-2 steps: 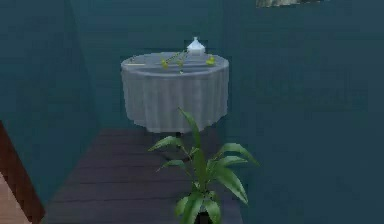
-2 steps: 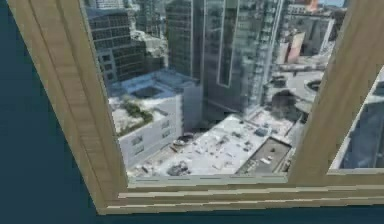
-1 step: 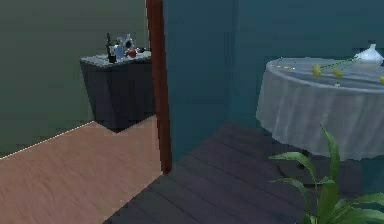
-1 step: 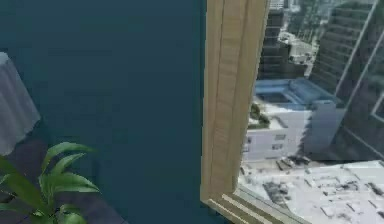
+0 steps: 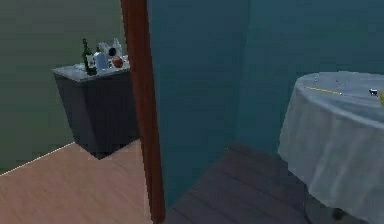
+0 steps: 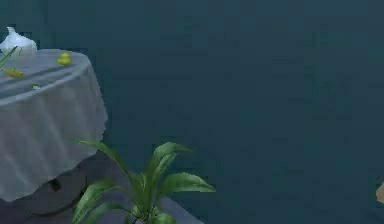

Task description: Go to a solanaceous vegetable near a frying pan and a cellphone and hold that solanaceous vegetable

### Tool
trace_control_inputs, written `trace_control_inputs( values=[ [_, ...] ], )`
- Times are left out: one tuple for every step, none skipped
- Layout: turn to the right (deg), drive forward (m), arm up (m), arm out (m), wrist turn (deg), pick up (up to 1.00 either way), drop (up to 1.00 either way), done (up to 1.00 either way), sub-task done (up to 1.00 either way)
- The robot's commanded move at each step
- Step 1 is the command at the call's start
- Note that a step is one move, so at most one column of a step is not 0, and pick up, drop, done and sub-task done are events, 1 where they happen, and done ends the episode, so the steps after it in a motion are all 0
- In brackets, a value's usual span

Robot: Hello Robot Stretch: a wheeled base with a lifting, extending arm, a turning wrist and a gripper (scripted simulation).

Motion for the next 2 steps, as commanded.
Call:
trace_control_inputs(
  values=[
    [-33.0, 0.00, 0.00, 0.00, 0.0, 0.00, 0.00, 0.00, 0.00],
    [0.0, 1.00, 0.00, 0.00, 0.0, 0.00, 0.00, 0.00, 0.00]
  ],
)
